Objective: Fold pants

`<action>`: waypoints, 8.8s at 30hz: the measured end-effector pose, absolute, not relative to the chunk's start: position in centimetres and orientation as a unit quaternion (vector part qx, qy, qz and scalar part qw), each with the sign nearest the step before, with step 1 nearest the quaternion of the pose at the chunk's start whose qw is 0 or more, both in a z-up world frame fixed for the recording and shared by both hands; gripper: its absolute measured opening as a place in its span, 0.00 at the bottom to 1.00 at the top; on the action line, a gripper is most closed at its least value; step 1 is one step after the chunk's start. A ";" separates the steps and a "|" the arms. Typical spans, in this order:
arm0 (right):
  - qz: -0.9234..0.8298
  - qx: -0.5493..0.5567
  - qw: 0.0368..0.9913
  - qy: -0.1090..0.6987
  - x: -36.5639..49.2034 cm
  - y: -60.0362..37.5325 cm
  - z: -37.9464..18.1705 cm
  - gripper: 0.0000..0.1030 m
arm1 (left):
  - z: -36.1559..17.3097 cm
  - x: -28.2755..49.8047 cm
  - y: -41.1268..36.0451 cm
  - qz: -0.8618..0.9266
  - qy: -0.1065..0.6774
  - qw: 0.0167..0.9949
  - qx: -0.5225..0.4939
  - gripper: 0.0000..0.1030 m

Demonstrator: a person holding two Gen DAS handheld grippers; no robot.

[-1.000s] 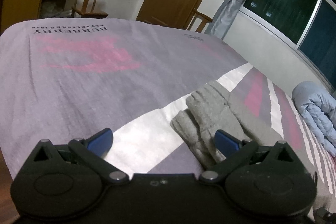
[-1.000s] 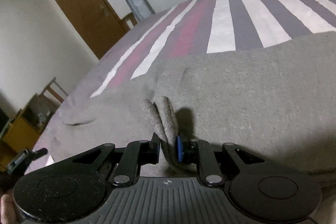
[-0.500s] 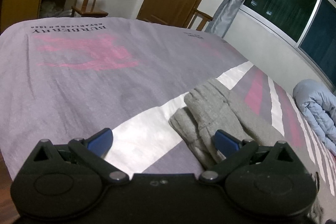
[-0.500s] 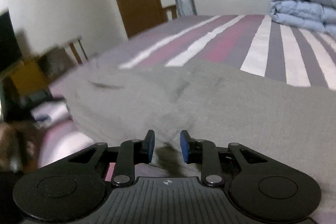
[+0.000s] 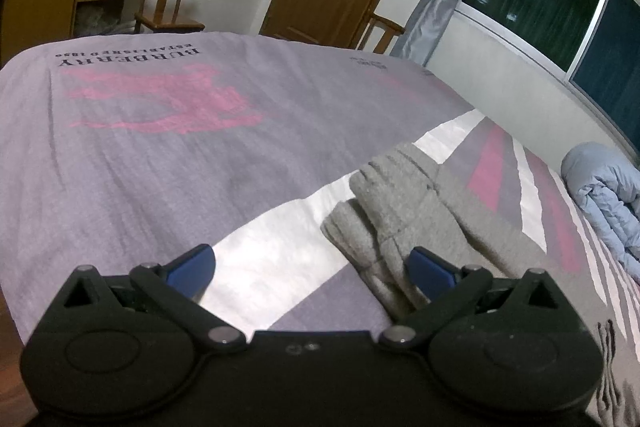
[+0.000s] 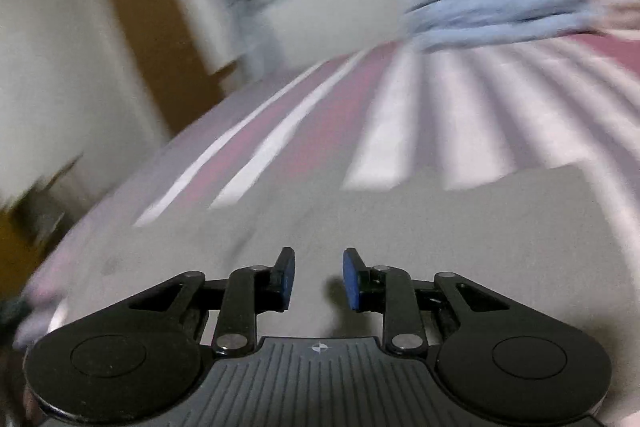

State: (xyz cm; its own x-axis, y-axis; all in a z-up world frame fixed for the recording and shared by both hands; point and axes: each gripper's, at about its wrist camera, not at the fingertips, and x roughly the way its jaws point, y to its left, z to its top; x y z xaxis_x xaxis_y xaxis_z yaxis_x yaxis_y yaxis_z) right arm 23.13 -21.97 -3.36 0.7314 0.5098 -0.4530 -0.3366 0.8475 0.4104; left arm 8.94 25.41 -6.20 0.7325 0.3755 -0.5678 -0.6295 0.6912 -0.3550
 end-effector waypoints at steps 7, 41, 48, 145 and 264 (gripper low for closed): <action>0.081 0.167 0.902 0.391 31.8 -30.2 -5.1 0.25 | -6.3 9.2 25.3 0.281 0.236 0.891 -0.269 0.94; 0.094 0.230 0.942 0.225 14.6 -37.3 -3.5 0.74 | -12.8 13.2 32.7 0.043 0.162 0.809 -0.563 0.40; 0.060 0.265 0.932 0.238 15.3 -38.5 -4.5 0.74 | -12.5 14.4 31.5 0.045 0.183 0.846 -0.498 0.31; 0.166 0.301 0.894 0.287 17.0 -34.6 -1.2 0.42 | -6.2 15.2 15.5 0.108 0.240 0.946 -0.189 0.84; 0.180 0.387 0.845 0.324 15.1 -40.0 -3.3 0.74 | -6.2 16.0 11.2 -0.015 0.282 0.943 -0.176 0.84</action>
State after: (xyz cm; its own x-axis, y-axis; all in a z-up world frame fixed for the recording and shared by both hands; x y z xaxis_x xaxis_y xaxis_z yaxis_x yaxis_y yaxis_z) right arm 15.05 -40.02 -3.31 0.7256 0.5540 -0.4081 -0.0530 0.6363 0.7696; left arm 16.00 11.15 -6.20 0.8409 -0.1271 -0.5261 -0.0711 0.9377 -0.3401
